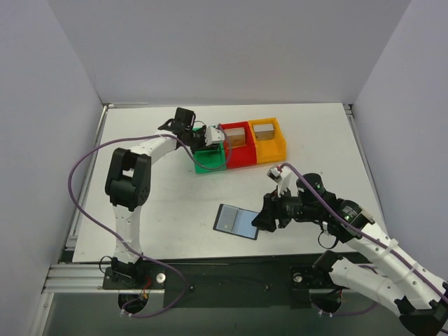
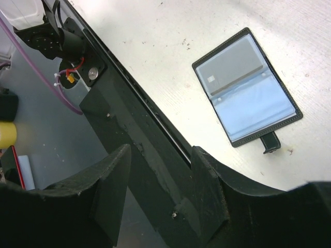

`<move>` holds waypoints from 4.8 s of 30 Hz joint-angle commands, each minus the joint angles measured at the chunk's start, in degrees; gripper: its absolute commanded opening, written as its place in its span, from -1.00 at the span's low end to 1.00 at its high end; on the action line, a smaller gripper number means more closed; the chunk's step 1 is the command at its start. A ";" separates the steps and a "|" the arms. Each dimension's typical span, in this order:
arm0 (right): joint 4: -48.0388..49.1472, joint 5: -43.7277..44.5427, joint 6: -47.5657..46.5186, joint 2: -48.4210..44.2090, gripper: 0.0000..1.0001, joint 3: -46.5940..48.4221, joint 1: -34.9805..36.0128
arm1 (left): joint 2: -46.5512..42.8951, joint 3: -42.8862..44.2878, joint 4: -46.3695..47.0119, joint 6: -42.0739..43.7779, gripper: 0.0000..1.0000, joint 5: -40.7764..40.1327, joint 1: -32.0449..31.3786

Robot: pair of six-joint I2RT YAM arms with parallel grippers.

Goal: Take the credit cards out of the card holder
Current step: Place the credit card in the storage box.

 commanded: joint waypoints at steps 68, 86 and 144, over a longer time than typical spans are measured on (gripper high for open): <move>4.43 -2.83 2.06 3.74 -0.06 -0.14 -0.05 | -0.64 2.12 10.74 -10.51 -0.50 -9.69 -0.34; 4.87 -3.53 2.77 3.83 -0.06 -0.31 0.04 | -2.58 2.91 11.88 -10.60 -0.45 -11.45 -0.42; 18.49 21.52 22.63 20.79 0.43 -10.86 6.19 | -62.09 -69.33 37.28 -105.26 0.33 -21.29 -26.08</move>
